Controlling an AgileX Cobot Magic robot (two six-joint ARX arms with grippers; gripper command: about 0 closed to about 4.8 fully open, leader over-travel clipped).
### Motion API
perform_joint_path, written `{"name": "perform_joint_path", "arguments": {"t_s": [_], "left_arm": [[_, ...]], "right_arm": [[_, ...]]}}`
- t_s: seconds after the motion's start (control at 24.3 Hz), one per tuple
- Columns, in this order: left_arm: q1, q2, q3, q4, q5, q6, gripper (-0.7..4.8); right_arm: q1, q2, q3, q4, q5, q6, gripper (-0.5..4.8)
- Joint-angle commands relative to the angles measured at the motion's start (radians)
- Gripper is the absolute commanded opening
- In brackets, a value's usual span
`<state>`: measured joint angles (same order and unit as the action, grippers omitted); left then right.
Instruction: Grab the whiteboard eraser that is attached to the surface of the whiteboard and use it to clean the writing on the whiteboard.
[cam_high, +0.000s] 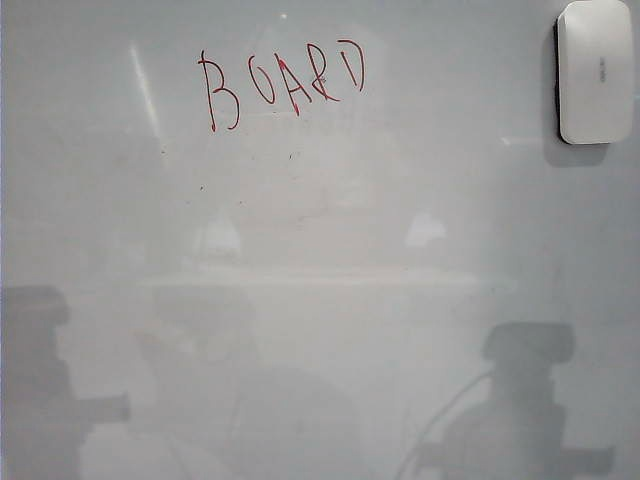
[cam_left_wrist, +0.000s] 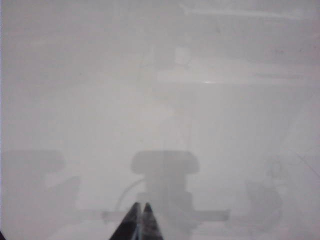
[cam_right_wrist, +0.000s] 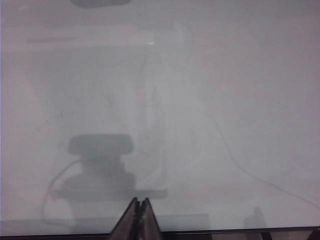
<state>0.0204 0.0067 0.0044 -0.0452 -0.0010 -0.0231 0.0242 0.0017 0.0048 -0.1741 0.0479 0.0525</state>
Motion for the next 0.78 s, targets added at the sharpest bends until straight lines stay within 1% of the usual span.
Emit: {"name": "perform_joint_path", "arguments": {"t_s": [0.04, 0.37, 0.45, 0.49, 0.53, 0.58, 0.62, 0.7, 0.78], "left_arm": [[0.002, 0.0, 0.003, 0.008, 0.001, -0.003, -0.05], [0.002, 0.0, 0.006, 0.011, 0.005, -0.004, -0.05], [0.002, 0.0, 0.008, 0.068, 0.015, -0.018, -0.05], [0.002, 0.0, 0.026, 0.155, 0.096, -0.065, -0.05], [0.001, 0.0, 0.074, 0.192, 0.231, -0.1, -0.05], [0.001, 0.0, 0.112, 0.193, 0.323, -0.108, -0.05], [0.001, 0.0, 0.186, 0.174, 0.458, -0.132, -0.05], [0.001, 0.0, 0.259, 0.114, 0.536, -0.181, -0.05], [0.001, 0.0, 0.324, 0.014, 0.547, -0.222, -0.05]], "right_arm": [[0.0, -0.002, -0.003, 0.013, -0.002, 0.003, 0.0], [0.0, -0.002, 0.0, 0.024, -0.004, 0.003, -0.01], [0.002, -0.002, 0.025, 0.053, -0.043, 0.01, -0.02], [0.003, -0.002, 0.084, 0.055, -0.053, 0.065, -0.03], [0.009, -0.002, 0.153, 0.039, -0.045, 0.132, -0.04], [0.009, -0.002, 0.19, 0.026, -0.045, 0.155, -0.04], [0.009, 0.002, 0.278, -0.011, -0.051, 0.162, -0.04], [0.009, 0.005, 0.37, -0.058, -0.05, 0.156, -0.04], [0.009, 0.019, 0.451, -0.11, -0.05, 0.148, -0.04]]}}
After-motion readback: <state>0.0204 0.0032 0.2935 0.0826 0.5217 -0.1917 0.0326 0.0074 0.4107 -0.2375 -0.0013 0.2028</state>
